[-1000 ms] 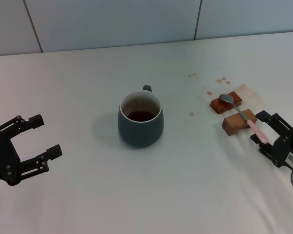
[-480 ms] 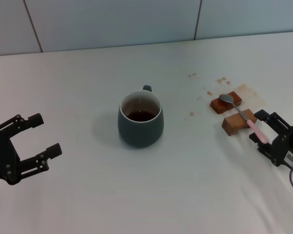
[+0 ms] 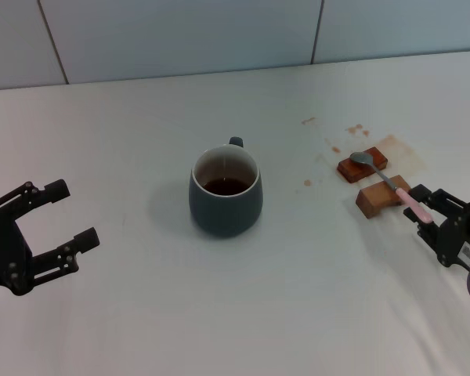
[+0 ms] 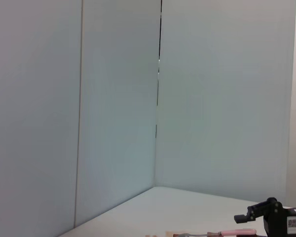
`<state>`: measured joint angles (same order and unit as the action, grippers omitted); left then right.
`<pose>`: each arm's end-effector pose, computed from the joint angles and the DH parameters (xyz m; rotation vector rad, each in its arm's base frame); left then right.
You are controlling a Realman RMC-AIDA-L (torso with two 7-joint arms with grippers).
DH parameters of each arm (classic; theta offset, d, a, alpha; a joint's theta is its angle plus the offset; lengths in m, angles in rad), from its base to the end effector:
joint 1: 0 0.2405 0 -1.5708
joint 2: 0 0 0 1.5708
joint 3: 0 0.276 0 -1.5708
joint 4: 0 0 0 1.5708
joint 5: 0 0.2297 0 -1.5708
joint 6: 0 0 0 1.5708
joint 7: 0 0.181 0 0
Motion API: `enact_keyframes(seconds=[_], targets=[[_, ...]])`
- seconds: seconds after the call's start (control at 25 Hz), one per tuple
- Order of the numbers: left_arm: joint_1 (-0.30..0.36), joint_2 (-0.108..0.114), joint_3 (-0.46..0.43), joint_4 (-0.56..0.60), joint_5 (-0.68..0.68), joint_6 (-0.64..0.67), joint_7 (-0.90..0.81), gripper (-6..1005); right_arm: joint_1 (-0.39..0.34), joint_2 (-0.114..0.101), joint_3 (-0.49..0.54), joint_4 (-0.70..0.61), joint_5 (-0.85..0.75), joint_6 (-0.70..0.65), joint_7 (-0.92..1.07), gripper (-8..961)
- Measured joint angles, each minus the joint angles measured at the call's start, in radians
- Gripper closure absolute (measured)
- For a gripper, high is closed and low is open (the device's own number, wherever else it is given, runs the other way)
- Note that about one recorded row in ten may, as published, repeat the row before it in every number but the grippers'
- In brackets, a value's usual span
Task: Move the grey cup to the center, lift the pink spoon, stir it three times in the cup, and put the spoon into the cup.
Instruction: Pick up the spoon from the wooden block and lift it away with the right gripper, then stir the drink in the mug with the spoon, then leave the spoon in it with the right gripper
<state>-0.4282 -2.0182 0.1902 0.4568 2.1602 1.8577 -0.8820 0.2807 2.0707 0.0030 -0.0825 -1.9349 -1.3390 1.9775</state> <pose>-0.3206 0.3005 0.0018 -2.5083 -0.3097 -0.9711 0.4012 0.2871 -0.0587 -1.1573 2.0966 1.4837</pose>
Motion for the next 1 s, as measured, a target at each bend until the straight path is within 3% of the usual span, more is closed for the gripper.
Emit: enact_keyframes(seconds=[0.36,0.4,0.48,0.52,0.56,0.68,0.72,0.76,0.84,0.88,0.92,0.96,1.0], targets=[[0.008,-0.002,0.000,0.000,-0.020,0.015,-0.006,172,0.014,0.004,-0.014,-0.044,0.000,-0.011,-0.052,655],[0.009,-0.002,0.000,0.000,-0.023,0.017,-0.008,172,0.017,0.004,-0.013,-0.046,0.003,-0.018,-0.086,676],[0.009,-0.002,0.000,0.000,-0.023,0.017,-0.008,172,0.026,0.005,0.001,-0.049,0.026,-0.043,-0.209,845],[0.012,-0.002,0.000,0.000,-0.024,0.021,-0.009,172,0.034,0.005,0.010,-0.057,0.072,-0.093,-0.374,845],[0.012,-0.002,0.000,0.000,-0.024,0.021,-0.009,172,0.034,0.005,0.010,-0.057,0.072,-0.093,-0.374,845],[0.015,-0.002,0.000,-0.001,-0.024,0.023,-0.009,172,0.047,0.005,0.013,-0.081,0.181,-0.228,-0.678,846],[0.016,-0.002,0.000,-0.001,-0.024,0.024,-0.009,172,0.061,0.003,0.012,-0.119,0.253,-0.352,-0.808,846],[0.016,-0.002,0.000,-0.001,-0.024,0.024,-0.009,172,0.061,0.003,0.012,-0.119,0.253,-0.352,-0.808,846],[0.018,-0.004,0.001,-0.001,-0.024,0.024,-0.009,172,0.081,-0.004,0.009,-0.189,0.301,-0.484,-0.871,846],[0.018,-0.006,0.003,-0.001,-0.023,0.023,-0.009,172,0.096,-0.008,0.005,-0.247,0.312,-0.546,-0.876,846],[0.019,-0.011,0.015,-0.001,-0.018,0.019,-0.009,172,0.132,-0.021,-0.018,-0.392,0.321,-0.638,-0.821,846],[0.019,-0.011,0.015,-0.001,-0.018,0.019,-0.009,172,0.132,-0.021,-0.018,-0.392,0.321,-0.638,-0.821,846],[0.019,-0.011,0.025,-0.001,-0.016,0.017,-0.009,172,0.147,-0.025,-0.037,-0.471,0.321,-0.661,-0.772,846]])
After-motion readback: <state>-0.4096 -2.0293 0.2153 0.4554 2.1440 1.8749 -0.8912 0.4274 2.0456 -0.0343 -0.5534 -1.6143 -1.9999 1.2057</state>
